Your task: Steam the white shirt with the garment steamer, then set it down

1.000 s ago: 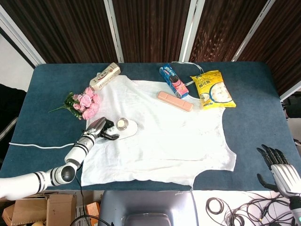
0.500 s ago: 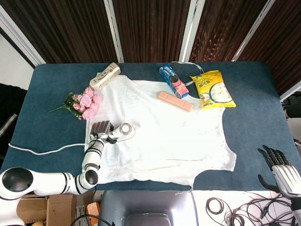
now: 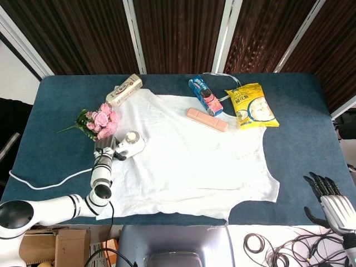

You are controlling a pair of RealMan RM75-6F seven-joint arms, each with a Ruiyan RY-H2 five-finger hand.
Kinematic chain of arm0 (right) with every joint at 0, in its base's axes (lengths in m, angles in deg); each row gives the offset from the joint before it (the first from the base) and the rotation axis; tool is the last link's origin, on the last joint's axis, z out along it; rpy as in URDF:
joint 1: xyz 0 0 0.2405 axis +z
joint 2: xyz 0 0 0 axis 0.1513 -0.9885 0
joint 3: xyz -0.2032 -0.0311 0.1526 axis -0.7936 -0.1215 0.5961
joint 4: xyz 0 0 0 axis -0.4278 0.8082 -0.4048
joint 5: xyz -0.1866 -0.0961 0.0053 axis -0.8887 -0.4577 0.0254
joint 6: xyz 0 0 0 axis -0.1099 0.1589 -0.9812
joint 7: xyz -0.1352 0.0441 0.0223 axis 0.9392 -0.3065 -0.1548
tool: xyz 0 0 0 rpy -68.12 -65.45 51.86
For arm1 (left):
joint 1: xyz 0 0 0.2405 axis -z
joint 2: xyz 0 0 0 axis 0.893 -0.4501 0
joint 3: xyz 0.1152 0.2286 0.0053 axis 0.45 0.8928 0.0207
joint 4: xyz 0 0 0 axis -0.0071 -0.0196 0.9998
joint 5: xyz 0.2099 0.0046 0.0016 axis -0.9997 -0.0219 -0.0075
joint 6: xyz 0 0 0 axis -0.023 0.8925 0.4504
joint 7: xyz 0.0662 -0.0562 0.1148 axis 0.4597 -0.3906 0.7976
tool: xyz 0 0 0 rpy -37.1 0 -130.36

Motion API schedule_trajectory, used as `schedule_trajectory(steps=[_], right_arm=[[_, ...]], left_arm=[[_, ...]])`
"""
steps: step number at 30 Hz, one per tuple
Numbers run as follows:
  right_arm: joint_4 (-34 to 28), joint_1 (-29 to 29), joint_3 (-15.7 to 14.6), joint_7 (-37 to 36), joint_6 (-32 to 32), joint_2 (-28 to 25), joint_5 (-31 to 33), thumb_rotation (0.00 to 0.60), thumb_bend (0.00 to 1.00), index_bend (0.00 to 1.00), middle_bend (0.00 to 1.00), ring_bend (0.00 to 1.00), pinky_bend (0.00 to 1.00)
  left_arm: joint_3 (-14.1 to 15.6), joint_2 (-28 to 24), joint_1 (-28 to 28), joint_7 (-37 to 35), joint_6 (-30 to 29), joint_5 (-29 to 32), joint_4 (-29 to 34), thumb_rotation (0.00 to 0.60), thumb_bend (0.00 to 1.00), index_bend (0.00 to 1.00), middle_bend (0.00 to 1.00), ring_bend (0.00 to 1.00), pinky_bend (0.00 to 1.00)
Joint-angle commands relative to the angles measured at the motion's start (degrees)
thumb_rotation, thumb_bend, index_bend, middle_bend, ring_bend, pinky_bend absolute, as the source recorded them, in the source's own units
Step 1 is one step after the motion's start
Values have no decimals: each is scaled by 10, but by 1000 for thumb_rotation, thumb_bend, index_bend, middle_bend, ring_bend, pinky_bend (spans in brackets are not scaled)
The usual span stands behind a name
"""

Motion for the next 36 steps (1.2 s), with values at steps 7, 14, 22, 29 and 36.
schedule_trajectory(steps=[7,14,22,29,36], right_arm=[[-1,2,1,4,-3,2,3,600,363,0,0,0,0],[-3,1,0,11,-3,4,2,600,363,0,0,0,0],[-3,1,0,10,0,3,2,600,363,0,0,0,0],[-3,-2,-2,7,6,2,-3,600,363,0,0,0,0],[-2,-2,-3,2,9,0,-7,600,363,0,0,0,0]], left_arm=[[-28,-28,-41,-4,42,-21,16,600,511,933,804,853,756],[-25,-60,-55,-9,38,-47,120,600,511,933,804,853,756],[11,-80,-64,0,-11,-117,243,600,512,933,804,854,757],[40,-59,-65,18,-70,-165,288,600,511,933,804,853,757],[35,-19,-54,46,-102,-143,223,600,511,933,804,853,757]])
